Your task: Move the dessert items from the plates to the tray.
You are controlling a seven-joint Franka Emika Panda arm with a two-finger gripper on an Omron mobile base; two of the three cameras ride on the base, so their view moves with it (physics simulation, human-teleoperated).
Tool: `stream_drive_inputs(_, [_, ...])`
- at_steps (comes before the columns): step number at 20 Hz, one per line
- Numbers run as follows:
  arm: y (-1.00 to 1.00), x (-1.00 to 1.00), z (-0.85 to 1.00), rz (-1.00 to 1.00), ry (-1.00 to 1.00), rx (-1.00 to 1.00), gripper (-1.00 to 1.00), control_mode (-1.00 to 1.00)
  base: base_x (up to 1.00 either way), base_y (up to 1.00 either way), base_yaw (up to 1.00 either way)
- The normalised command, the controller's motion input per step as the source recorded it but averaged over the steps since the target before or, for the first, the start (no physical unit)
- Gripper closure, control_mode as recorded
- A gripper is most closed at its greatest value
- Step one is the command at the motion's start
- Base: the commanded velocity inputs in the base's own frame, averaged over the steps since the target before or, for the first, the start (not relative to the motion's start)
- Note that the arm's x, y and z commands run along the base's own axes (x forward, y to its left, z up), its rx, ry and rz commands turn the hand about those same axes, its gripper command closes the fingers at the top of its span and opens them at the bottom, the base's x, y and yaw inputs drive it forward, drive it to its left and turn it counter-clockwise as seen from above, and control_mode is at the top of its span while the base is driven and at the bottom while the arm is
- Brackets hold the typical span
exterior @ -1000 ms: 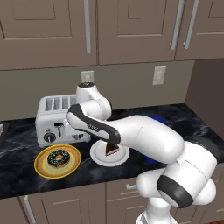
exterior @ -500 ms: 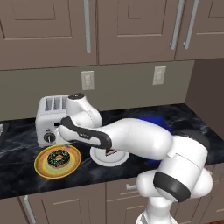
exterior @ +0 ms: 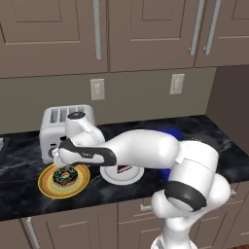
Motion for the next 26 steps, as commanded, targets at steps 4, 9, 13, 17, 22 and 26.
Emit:
stream_drive_inputs(4, [0.29,0.15,-0.22,0.0,0.0,0.0,-1.0,-1.0,0.0,0.0,0.0])
stream_drive_inputs(9, [0.06,0.16,-0.12,0.0,0.0,0.0,-1.0,-1.0,0.0,0.0,0.0])
stream_drive_inputs(13, [0.0,0.18,-0.14,0.0,0.0,0.0,-1.0,-1.0,0.0,0.0,0.0])
stream_drive_inputs(17, [0.0,0.05,-0.14,0.0,0.0,0.0,-1.0,-1.0,0.0,0.0,0.0])
stream_drive_inputs(22, [0.0,0.04,-0.2,0.0,0.0,0.0,-1.0,-1.0,0.0,0.0,0.0])
stream_drive_inputs(26, [0.0,0.15,-0.15,0.0,0.0,0.0,-1.0,-1.0,0.0,0.0,0.0])
